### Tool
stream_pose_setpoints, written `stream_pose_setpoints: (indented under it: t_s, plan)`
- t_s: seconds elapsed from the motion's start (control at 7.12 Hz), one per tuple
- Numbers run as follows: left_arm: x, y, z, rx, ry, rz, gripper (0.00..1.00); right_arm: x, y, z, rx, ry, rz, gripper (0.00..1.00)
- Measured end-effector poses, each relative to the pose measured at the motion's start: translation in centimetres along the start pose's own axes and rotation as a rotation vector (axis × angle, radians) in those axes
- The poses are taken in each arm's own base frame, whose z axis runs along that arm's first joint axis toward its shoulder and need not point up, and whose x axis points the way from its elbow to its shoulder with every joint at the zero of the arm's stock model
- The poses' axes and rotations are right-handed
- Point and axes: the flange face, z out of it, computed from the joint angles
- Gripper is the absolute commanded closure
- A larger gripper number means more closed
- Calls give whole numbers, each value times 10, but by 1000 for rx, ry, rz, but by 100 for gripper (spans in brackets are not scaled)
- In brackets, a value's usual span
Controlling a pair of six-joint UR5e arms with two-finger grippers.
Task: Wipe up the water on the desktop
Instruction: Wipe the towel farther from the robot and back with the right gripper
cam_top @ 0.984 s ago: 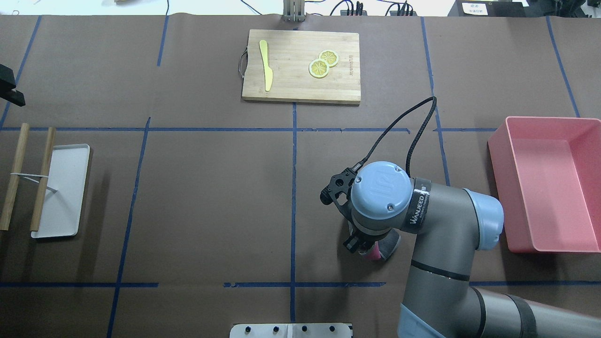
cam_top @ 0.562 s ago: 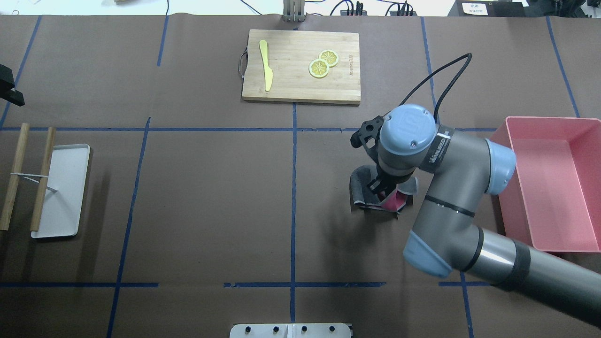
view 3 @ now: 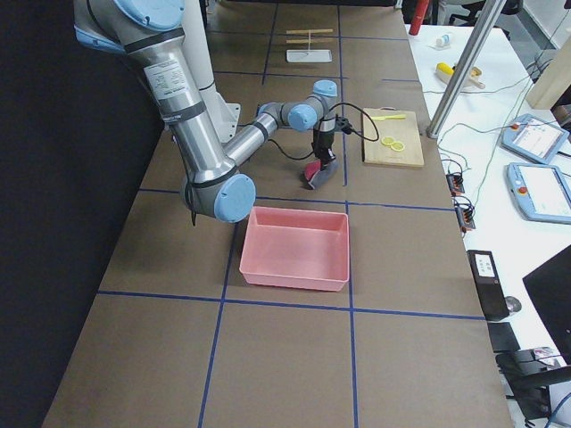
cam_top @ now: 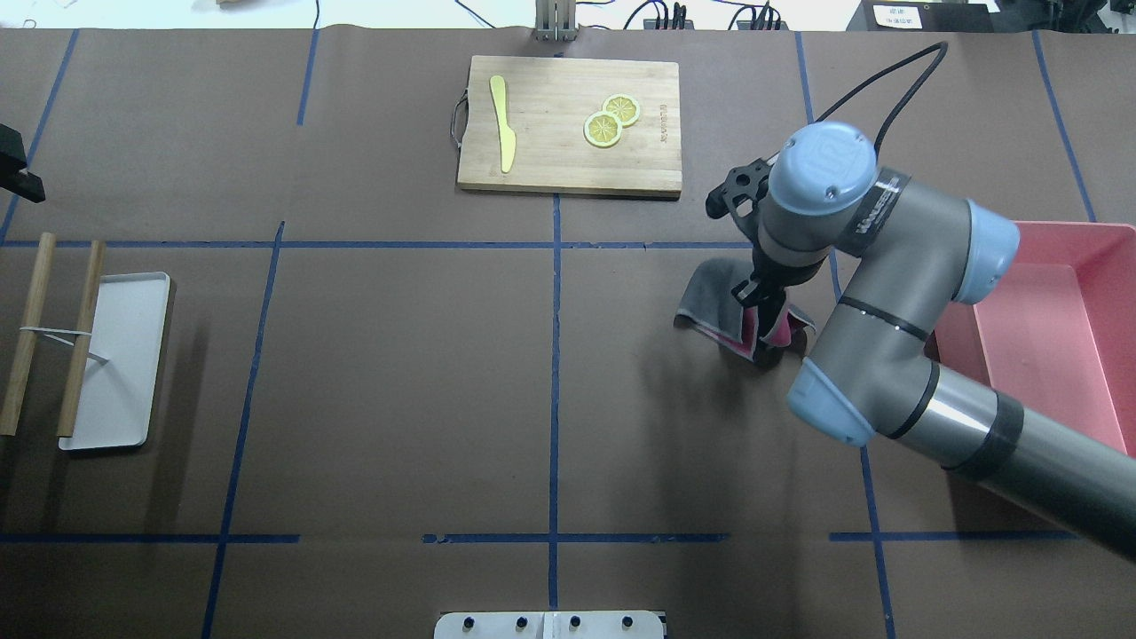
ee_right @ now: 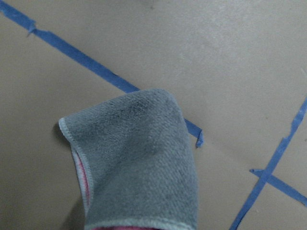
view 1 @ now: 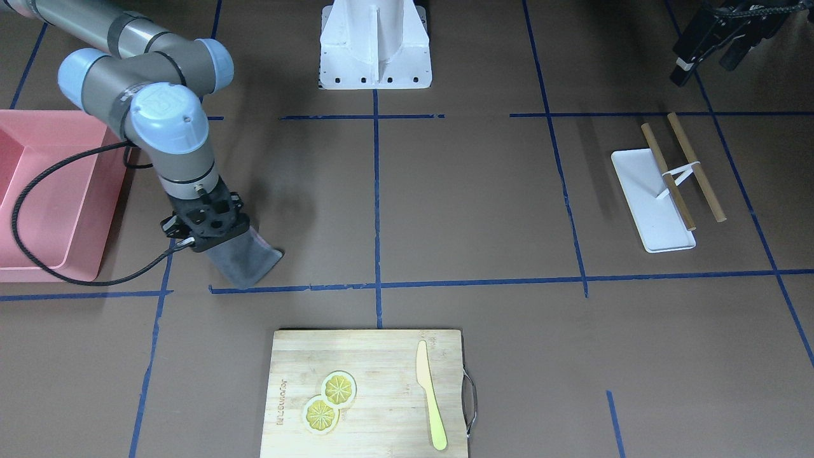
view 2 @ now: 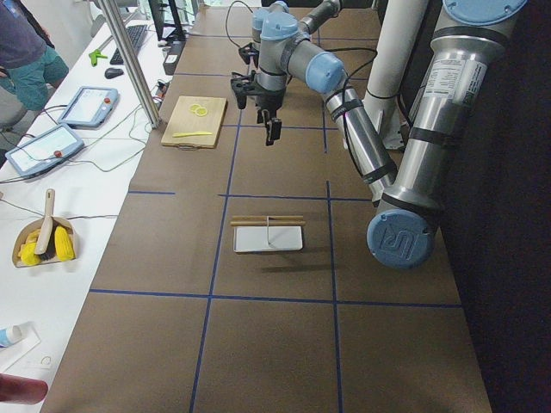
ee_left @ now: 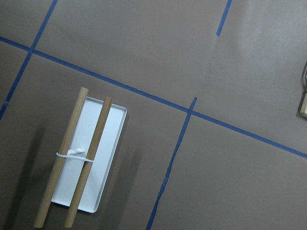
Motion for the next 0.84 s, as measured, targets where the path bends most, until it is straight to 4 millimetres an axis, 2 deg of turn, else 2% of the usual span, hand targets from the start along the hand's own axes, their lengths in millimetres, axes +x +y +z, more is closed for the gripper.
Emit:
stream_pose_setpoints:
  t_s: [0.14, 0.28, 0.42, 0.56, 0.84]
  plan:
    - [0, 0, 1, -1, -1, -1, 0, 10, -3, 2, -5, 6, 8, 99]
    - [0, -1, 1, -1, -2, -1, 0, 4, -3, 7, -13, 3, 2, 99]
    - [0, -1, 2, -2, -3, 0, 0, -17, 0, 12, -22, -9, -11, 99]
    - [0, -2, 2, -1, -4, 2, 0, -45, 7, 15, -27, -32, -16, 99]
    - [0, -2, 2, 2, -4, 4, 0, -106, 34, 7, -41, -111, -1, 98]
